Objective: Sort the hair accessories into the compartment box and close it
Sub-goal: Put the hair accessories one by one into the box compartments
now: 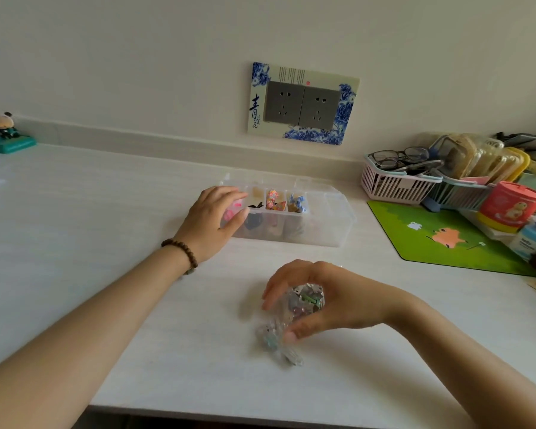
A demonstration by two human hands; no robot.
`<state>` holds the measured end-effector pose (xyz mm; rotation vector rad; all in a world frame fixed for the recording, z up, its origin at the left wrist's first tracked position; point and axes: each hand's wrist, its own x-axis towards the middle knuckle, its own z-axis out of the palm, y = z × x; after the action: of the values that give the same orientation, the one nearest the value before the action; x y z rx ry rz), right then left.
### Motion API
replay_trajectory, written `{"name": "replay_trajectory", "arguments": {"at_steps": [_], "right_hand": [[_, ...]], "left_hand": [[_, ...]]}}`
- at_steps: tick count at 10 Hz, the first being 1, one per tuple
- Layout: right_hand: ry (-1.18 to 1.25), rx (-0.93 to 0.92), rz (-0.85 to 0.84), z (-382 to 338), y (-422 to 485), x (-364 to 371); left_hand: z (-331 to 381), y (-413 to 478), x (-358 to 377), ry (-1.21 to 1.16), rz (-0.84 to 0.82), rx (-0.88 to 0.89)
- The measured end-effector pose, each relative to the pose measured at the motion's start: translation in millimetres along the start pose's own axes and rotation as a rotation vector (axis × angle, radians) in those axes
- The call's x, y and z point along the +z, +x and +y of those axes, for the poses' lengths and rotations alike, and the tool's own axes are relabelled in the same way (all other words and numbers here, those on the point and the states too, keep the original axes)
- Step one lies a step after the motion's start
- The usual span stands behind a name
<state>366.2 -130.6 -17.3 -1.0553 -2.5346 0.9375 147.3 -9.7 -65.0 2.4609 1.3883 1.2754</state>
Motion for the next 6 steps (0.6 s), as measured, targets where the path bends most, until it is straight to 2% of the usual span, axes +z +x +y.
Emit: {"name": "replay_trajectory", "arguments": {"at_steps": [2,4,5,6], "right_hand": [[-0.063,0.000,0.001,1.4,1.0,8.3],[-0.027,0.051,0.108,3.9,2.3,9.3],[-0.141,0.020,0.185,-0.6,1.8,11.1],[-0.226,-0.045,0.149,-7.0,0.2,17.7]], "left_hand": [[2.2,-1.7,-1.0,0.007,-0.007,0.000],[8.2,-2.0,2.0,0.080,0.002,0.063],[10.8,-2.6,3.2,0.095,0.008,0.077],[11.2,-2.8,1.1,0.092,-0.001,0.062]]}}
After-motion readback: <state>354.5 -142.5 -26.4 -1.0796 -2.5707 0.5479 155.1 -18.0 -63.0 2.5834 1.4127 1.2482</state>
